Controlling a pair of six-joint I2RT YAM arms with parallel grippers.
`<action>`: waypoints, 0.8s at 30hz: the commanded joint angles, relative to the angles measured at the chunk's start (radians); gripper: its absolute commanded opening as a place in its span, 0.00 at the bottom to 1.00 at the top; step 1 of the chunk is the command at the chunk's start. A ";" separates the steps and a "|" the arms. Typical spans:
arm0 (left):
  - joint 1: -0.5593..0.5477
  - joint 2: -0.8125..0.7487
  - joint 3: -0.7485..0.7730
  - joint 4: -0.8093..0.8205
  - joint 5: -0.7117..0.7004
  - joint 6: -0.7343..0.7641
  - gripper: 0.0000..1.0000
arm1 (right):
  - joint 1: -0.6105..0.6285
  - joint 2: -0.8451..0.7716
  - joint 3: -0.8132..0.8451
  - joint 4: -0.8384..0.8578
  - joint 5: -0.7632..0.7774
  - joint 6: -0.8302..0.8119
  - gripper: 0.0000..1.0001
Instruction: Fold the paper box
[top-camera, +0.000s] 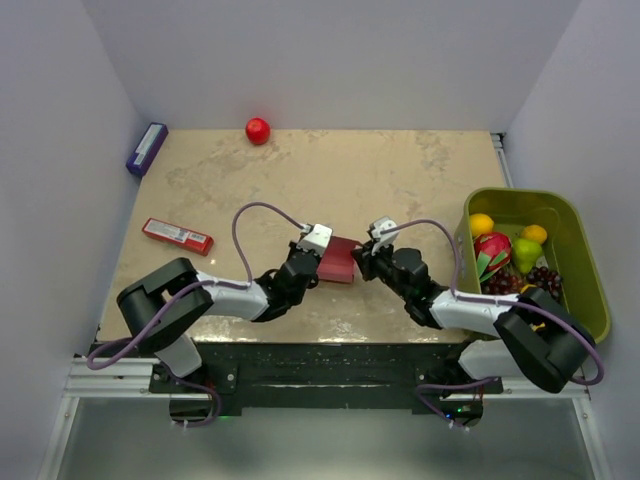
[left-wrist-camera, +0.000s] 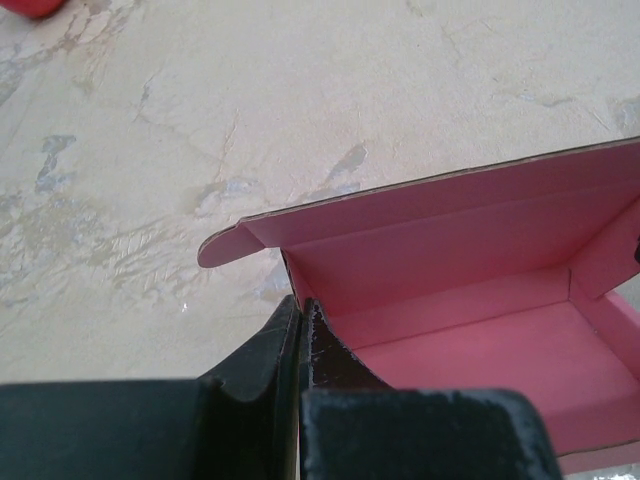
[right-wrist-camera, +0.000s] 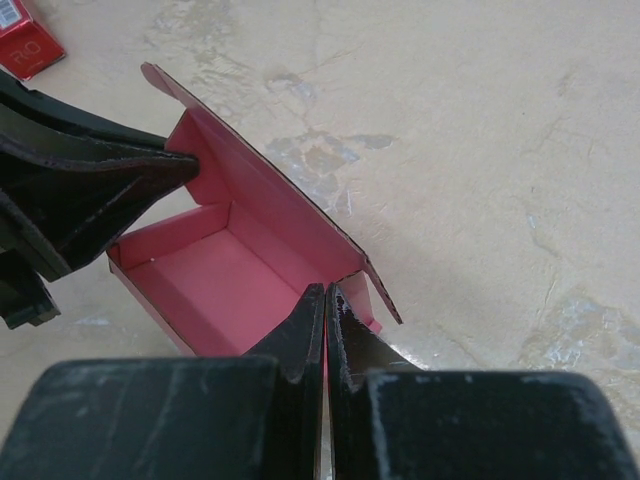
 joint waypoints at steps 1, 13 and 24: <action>-0.034 0.021 -0.003 0.121 0.137 -0.102 0.00 | 0.058 0.009 -0.016 0.056 -0.095 0.066 0.00; -0.146 0.059 -0.092 0.187 0.007 -0.174 0.00 | 0.124 -0.059 -0.060 -0.059 0.038 0.181 0.00; -0.171 0.067 -0.140 0.187 0.037 -0.320 0.00 | 0.177 -0.070 -0.094 -0.127 0.138 0.284 0.00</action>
